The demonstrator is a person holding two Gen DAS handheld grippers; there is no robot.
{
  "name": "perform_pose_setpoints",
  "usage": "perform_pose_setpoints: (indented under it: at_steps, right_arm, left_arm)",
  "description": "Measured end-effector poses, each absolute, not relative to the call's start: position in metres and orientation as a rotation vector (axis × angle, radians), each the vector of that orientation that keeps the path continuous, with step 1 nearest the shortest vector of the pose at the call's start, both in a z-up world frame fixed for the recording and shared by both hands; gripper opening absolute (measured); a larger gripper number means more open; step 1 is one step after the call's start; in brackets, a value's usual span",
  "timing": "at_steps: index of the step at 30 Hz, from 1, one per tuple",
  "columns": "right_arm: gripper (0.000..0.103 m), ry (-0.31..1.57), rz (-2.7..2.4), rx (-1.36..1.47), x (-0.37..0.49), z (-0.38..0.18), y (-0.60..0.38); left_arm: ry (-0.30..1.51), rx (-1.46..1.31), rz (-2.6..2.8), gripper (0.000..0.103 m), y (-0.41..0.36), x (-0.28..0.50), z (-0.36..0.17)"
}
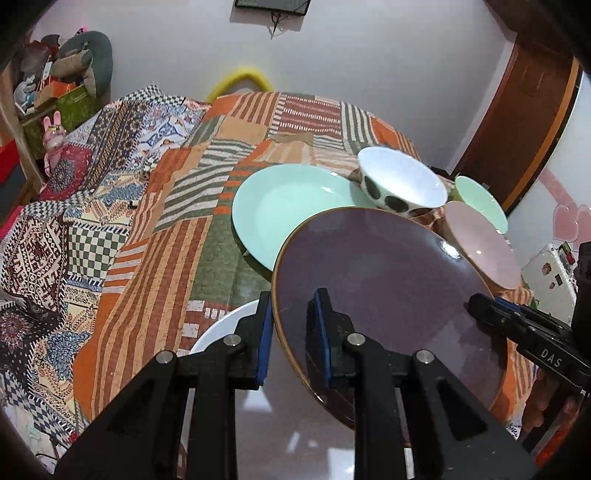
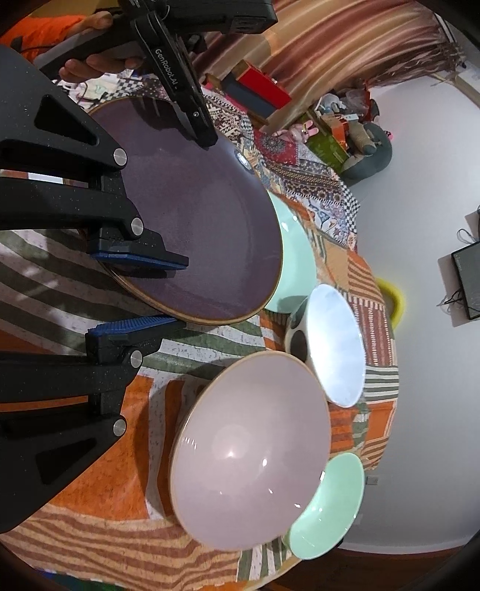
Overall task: Organize plates and bowls
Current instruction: 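Lift the purple plate off the white plate with both grippers and carry it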
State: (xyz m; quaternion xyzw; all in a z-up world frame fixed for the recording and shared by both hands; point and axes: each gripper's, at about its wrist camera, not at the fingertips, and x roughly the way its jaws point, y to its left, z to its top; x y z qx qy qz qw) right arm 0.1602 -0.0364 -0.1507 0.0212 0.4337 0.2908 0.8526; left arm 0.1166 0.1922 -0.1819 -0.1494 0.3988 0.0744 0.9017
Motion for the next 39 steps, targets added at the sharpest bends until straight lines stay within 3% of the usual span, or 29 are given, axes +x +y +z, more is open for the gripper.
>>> perform_pose_setpoints:
  at_steps: [17, 39]
  right_arm:
    - [0.022, 0.812, 0.602, 0.072, 0.13, -0.116, -0.068]
    - [0.022, 0.791, 0.523, 0.09, 0.103, -0.117, -0.143]
  left_arm:
    - [0.749, -0.245, 0.108, 0.021, 0.138, 0.079, -0.133]
    - [0.809, -0.206, -0.002, 0.022, 0.06, 0.068, -0.137]
